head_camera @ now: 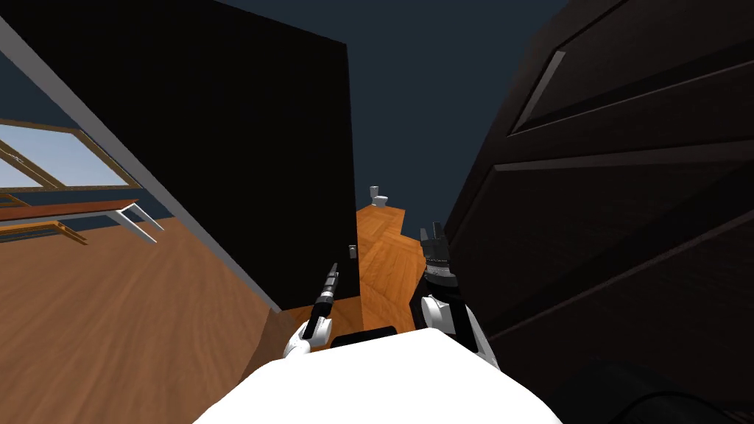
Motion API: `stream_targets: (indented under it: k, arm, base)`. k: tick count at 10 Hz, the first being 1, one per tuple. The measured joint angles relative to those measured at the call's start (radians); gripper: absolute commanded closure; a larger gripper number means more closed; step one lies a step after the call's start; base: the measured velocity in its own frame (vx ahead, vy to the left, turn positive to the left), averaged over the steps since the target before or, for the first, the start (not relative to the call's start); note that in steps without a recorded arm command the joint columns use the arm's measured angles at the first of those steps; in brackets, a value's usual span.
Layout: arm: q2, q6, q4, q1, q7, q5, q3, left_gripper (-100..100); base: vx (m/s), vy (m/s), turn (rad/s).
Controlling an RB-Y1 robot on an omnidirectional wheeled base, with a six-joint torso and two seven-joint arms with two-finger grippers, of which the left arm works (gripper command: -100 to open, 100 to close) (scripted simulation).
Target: Push the door open
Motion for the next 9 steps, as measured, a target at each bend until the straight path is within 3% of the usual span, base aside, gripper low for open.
stream_targets:
  k: [3,4,6,9]
  arm:
    - [-0.054,0.008,-0.003,-0.009,-0.008,0.004,0.001,-100]
    - [-0.055,0.009,-0.003,-0.01,-0.008,0.004,0.001,-100]
    - [-0.02,0.006,-0.005,-0.005,-0.009,0.005,0.002,-100]
    - [-0.003,-0.004,0.002,-0.007,-0.018,0.007,0.008,-100]
  base:
    - [-0.126,-0.069,0.016]
    - [0.121,0.008,-0.018]
    - [0.237,0.031,-0.015]
    - [0.218,0.013,-0.02]
